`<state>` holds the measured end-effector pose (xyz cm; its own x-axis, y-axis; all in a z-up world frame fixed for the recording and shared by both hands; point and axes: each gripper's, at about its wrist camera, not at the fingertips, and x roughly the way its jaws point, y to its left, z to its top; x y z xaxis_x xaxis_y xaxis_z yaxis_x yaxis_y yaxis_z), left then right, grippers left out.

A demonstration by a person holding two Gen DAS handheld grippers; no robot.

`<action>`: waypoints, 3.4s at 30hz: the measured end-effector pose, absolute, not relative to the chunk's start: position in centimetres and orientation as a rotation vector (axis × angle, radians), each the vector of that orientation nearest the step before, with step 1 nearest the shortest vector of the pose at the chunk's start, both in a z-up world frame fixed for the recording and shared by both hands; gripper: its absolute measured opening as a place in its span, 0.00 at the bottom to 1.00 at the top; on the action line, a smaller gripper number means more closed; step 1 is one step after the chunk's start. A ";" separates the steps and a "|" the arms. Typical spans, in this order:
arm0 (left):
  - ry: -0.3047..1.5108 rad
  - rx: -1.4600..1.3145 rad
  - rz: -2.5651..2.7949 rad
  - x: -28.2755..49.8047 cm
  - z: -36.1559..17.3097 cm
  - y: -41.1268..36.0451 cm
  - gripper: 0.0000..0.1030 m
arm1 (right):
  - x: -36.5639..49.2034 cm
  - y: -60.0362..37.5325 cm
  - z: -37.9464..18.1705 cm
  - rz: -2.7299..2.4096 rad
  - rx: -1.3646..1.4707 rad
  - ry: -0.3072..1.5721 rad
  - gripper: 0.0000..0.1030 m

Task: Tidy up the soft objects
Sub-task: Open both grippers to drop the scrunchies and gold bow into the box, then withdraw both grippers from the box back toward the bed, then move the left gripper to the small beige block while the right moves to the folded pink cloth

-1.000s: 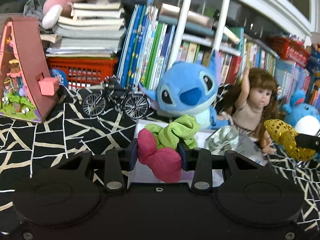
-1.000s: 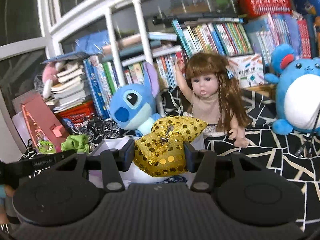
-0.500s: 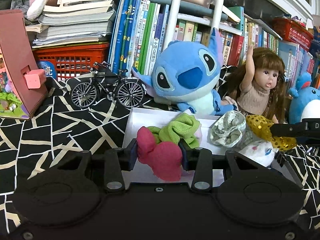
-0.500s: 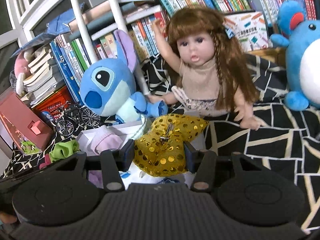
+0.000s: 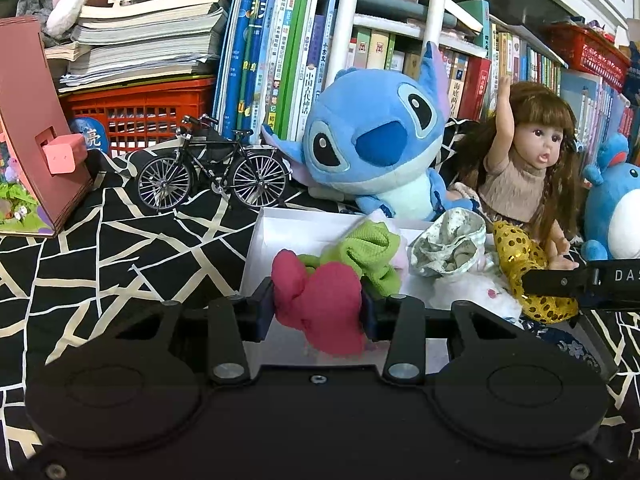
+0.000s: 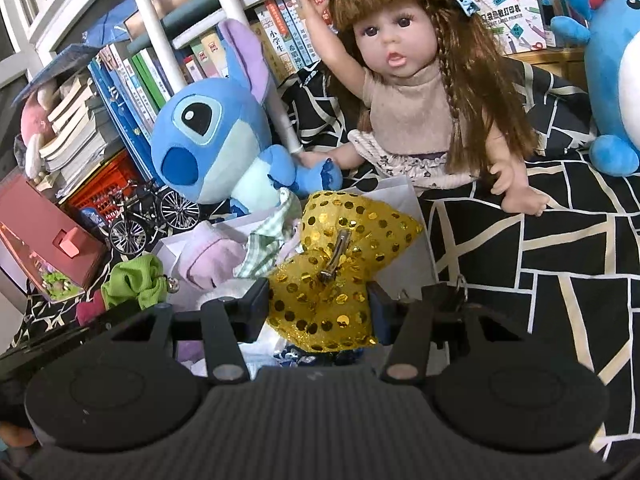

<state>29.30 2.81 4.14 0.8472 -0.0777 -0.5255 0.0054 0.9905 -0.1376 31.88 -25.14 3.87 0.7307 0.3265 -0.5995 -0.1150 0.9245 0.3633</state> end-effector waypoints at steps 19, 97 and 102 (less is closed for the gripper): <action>0.578 -0.109 -0.021 30.1 3.7 2.2 0.43 | 31.9 -25.3 3.3 0.248 0.333 0.738 0.57; 0.498 -0.057 -0.150 9.7 2.0 -0.3 0.94 | 9.6 -23.5 1.5 0.277 -0.118 0.458 1.00; 0.527 -0.093 -0.158 10.3 1.6 -0.9 0.93 | 9.5 -23.5 0.8 0.271 -0.125 0.469 1.00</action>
<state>10.28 -0.86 1.62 0.8525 -0.1735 -0.4932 0.1258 0.9837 -0.1286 9.51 -23.45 0.83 0.8571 0.2290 -0.4615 -0.2860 0.9565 -0.0566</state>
